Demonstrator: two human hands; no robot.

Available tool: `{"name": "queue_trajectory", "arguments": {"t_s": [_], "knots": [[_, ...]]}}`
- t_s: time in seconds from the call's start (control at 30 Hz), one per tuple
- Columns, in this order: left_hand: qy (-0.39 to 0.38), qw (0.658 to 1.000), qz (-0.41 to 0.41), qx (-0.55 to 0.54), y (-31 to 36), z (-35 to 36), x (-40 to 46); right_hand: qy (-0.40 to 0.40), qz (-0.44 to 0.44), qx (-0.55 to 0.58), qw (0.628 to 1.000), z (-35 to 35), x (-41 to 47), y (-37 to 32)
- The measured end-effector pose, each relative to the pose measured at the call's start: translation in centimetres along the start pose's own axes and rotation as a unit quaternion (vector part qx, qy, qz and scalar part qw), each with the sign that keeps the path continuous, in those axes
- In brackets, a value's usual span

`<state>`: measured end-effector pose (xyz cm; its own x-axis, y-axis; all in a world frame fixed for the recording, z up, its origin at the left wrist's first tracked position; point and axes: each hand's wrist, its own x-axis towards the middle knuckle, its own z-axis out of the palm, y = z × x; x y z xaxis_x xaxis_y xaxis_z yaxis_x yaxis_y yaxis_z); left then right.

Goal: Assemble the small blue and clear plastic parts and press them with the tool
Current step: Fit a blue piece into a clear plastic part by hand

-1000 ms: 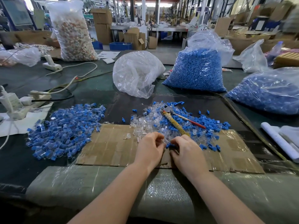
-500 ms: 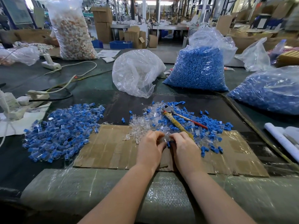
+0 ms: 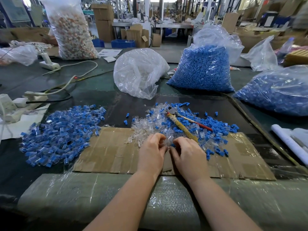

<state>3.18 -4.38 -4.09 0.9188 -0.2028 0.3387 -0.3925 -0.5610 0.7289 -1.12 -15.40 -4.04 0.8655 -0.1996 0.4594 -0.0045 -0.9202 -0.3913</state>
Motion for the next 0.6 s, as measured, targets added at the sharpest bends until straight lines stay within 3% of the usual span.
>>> {"name": "queue_trajectory", "arguments": {"t_s": [0.6], "knots": [[-0.036,0.999,-0.018,-0.023,0.15,0.01,-0.15,-0.026,-0.007,-0.005,1.0,0.06,-0.05,-0.09]]}}
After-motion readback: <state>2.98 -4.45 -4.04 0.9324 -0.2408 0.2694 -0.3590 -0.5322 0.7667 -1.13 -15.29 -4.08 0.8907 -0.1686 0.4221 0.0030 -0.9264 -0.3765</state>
